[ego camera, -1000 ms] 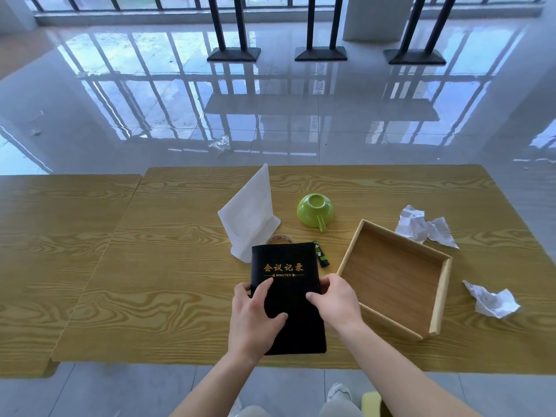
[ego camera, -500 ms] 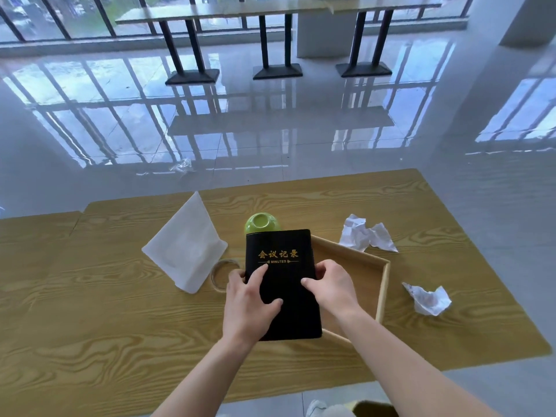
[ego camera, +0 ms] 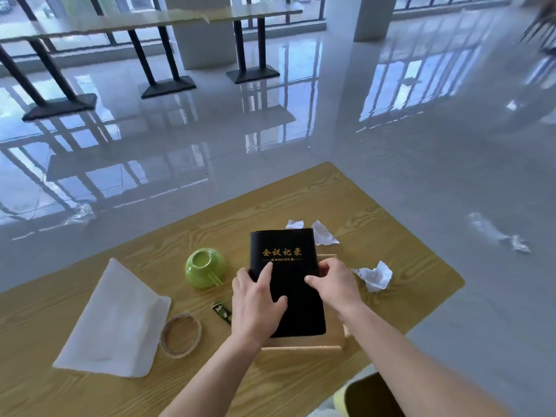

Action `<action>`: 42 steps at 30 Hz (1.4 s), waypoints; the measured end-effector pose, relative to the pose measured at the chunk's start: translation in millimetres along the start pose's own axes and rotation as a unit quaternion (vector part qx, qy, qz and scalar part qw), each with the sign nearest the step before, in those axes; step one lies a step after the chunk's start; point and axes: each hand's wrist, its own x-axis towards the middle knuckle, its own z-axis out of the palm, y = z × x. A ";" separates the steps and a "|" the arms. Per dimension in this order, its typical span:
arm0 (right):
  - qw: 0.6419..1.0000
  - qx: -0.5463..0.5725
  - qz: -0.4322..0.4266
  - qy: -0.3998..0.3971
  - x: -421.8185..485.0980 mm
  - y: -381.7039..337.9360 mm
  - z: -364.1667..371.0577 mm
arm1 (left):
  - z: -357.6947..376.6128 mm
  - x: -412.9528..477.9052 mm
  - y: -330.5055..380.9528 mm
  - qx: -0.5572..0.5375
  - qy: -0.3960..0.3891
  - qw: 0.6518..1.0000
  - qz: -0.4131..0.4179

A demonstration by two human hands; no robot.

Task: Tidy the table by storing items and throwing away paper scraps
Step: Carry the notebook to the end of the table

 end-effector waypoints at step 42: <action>0.993 -0.119 -0.002 0.007 307.5 124.3 -143.5 | 210.6 199.5 205.6 0.000 -0.144 0.988 -0.053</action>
